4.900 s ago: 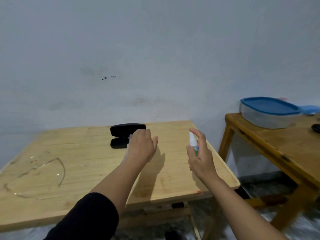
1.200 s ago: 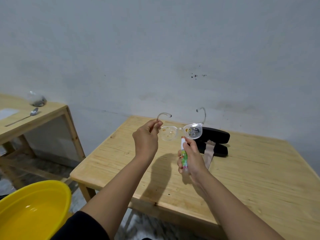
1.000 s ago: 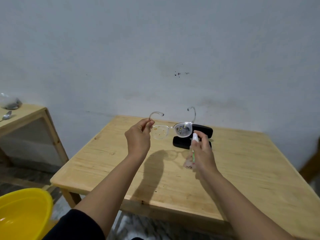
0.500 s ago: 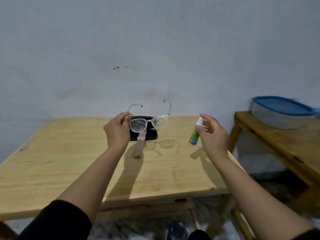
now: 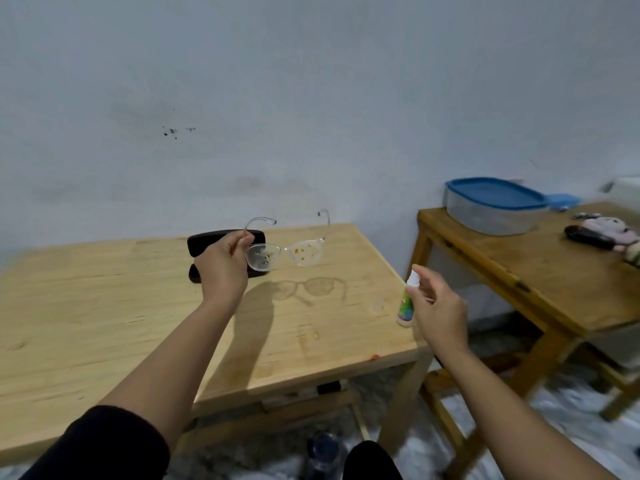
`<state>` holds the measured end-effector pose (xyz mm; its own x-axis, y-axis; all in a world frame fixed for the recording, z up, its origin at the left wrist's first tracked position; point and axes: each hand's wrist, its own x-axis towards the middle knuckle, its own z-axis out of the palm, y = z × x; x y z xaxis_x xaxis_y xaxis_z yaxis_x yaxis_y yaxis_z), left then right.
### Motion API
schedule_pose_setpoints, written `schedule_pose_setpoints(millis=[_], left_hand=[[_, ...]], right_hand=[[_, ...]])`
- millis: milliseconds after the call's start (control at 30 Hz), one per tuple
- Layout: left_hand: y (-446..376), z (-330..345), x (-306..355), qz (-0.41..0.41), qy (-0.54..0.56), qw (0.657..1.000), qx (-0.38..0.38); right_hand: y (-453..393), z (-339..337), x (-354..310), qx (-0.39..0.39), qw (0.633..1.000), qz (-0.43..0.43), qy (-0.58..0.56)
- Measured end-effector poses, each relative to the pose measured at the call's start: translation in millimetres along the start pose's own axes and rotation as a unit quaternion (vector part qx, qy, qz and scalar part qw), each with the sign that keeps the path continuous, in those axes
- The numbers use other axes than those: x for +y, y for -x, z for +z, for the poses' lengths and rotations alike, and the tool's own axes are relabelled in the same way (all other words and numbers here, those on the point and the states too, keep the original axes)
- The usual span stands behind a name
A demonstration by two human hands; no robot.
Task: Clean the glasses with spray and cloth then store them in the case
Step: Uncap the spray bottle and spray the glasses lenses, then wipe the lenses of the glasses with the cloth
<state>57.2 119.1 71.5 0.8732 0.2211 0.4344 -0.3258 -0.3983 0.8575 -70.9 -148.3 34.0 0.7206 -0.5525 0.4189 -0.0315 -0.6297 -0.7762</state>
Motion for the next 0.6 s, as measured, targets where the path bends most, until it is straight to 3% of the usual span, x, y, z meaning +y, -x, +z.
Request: schedule_pose_setpoints(millis=[333, 600], left_hand=[[1.2, 2.5, 1.2, -0.011, -0.009, 1.0, -0.007], [-0.2, -9.5, 9.8, -0.014, -0.004, 1.0, 0.008]], right_hand=[[-2.4, 0.4, 11.4, -0.04, 0.999, -0.014, 0.021], [-19.7, -4.6, -6.2, -0.13, 0.975, -0.068, 0.168]])
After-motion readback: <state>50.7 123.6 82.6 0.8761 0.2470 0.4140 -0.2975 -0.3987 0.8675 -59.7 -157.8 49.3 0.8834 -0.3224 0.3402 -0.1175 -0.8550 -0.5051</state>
